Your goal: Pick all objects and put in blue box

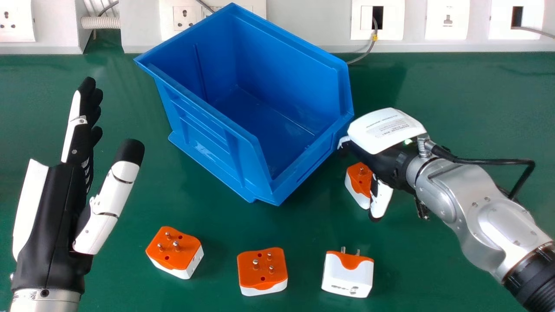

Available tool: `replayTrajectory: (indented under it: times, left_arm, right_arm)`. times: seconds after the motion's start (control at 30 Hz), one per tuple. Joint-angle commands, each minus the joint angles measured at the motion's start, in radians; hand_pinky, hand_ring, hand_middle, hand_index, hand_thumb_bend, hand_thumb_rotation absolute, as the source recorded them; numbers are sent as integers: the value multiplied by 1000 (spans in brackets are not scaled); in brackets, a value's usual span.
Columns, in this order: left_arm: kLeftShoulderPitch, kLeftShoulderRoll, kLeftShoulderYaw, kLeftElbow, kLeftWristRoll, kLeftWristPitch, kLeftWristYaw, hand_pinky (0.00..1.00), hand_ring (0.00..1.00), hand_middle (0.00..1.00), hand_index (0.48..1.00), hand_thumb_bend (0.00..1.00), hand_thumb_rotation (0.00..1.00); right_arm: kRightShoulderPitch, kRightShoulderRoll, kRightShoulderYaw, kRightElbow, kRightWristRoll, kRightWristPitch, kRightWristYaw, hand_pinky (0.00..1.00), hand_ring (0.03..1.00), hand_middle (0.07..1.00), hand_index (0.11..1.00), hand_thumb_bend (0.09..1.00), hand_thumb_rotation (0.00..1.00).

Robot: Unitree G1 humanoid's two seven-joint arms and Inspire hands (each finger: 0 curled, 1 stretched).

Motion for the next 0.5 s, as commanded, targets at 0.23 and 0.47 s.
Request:
replayTrajectory:
  times: [0.23,0.47]
  left_arm:
    - [2,25,20,-23,-12,-9,-7,979,1000,1000,1000,585,876]
    - [0,30,19,-26,-12,-2,-7,979,1000,1000,1000,600,876]
  right_arm:
    - [-34,-9,-11,61,-39,-8,-23,648,765,790,759,759,135]
    - [-39,1,-12,77,-51,9,-13,641,765,789,756,704,131]
